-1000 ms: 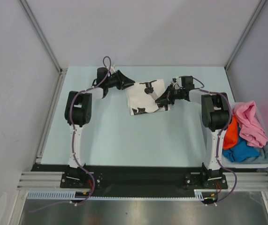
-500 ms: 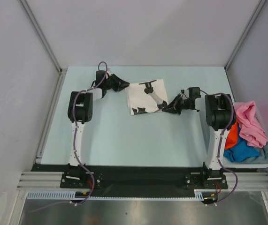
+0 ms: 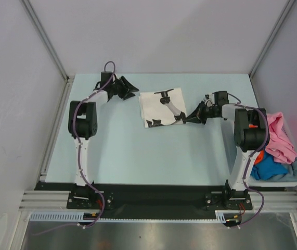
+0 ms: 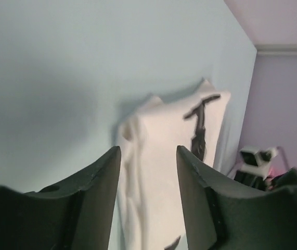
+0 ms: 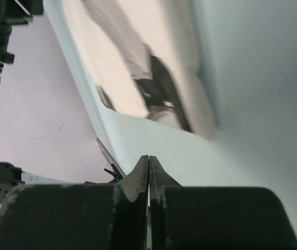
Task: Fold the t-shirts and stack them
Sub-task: Neatly place the folded tshirt to the corner, then reset both grippers
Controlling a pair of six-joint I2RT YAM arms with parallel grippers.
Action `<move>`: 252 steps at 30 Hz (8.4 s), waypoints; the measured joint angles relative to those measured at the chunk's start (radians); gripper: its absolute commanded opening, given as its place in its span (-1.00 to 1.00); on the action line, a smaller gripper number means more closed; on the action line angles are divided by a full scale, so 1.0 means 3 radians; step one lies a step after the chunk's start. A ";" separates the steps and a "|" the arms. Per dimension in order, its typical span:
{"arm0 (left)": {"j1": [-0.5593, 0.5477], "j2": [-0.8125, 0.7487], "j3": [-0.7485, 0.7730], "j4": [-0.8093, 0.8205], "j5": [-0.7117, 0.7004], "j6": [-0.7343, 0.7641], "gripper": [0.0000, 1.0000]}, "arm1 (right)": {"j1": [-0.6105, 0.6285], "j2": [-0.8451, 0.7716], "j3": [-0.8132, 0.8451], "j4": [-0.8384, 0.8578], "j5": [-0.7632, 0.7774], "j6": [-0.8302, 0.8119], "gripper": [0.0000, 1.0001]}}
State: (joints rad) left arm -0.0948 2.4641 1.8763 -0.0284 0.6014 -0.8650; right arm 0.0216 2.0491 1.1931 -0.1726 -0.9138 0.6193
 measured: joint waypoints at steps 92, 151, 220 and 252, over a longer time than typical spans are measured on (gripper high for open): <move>-0.0703 -0.0352 -0.0010 -0.1076 -0.1671 0.0717 0.42 | 0.0164 -0.1896 -0.0421 -0.1183 0.0607 -0.0778 0.61; -0.0324 -0.0459 0.0048 -0.1826 -0.1710 0.1306 -0.99 | 0.0354 -0.2347 -0.0754 -0.1151 0.0455 -0.0632 0.60; 0.0741 0.0623 0.1633 -0.0276 -0.3629 0.3758 -0.99 | 0.0535 -0.1049 -0.0196 -0.1241 0.0548 -0.0562 0.58; -0.0172 -0.2252 -0.0740 -0.0703 -0.3501 0.2927 0.74 | 0.0430 -0.2747 -0.0843 -0.1551 0.0809 -0.0359 0.64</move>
State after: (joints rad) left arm -0.1463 1.7885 1.6543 -0.2394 -0.4488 0.0132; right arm 0.1505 1.2251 0.9401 -0.6380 -0.6712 0.5117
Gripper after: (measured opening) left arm 0.835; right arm 0.807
